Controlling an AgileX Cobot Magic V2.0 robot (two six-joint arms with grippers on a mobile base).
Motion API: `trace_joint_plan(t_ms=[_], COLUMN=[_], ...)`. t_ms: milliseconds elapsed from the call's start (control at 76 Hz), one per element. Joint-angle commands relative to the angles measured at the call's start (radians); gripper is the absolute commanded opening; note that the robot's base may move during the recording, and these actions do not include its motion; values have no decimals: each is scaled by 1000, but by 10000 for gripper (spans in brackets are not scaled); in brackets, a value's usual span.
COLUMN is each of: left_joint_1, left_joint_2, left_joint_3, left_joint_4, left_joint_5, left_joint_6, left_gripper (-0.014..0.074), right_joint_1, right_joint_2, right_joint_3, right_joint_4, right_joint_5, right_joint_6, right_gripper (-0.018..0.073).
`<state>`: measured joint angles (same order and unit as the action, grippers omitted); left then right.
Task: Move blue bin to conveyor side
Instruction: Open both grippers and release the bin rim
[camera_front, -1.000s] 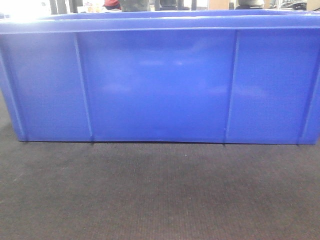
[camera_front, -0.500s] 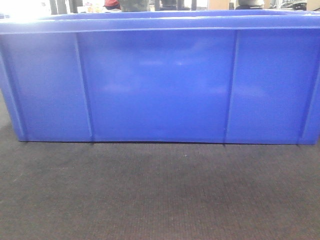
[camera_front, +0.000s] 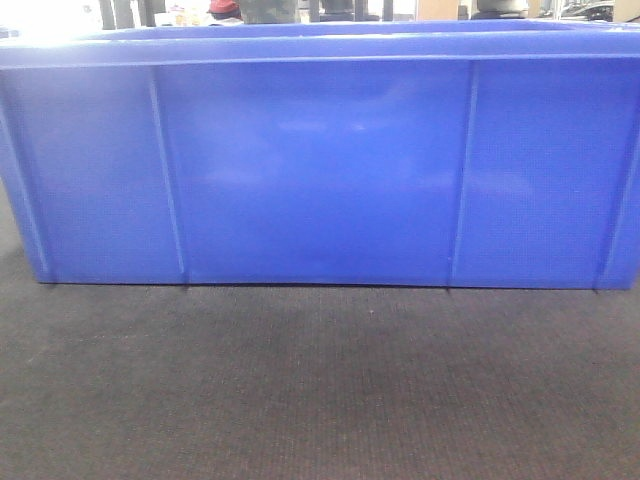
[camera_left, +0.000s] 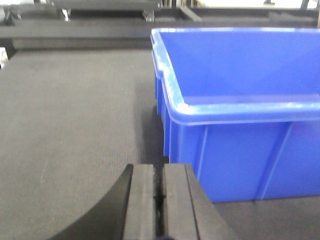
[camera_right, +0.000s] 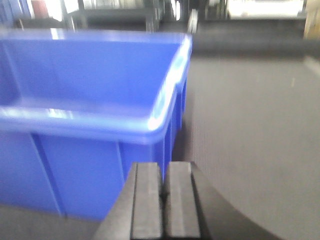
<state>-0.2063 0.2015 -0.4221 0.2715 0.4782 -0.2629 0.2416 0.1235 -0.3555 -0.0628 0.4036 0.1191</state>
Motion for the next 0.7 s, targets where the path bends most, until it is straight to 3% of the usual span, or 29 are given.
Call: trace_joint_plan(t_ms=[0,684], left_joint_1=[2,2], left_joint_2=[-10,-10], left_joint_3=[1,1], left_joint_4=[5,5], left_joint_5=[-25,-25], left_joint_6=[-7,-7], left_gripper=[-17,-17], right_joint_1=[-3,-3], right_joint_2=[-46,-64], right_joint_3=[3,3], right_joint_4=[-11,-11], right_joint_5=[-31,-34], right_joint_6=[-6,-6], right_gripper=[-88,-88])
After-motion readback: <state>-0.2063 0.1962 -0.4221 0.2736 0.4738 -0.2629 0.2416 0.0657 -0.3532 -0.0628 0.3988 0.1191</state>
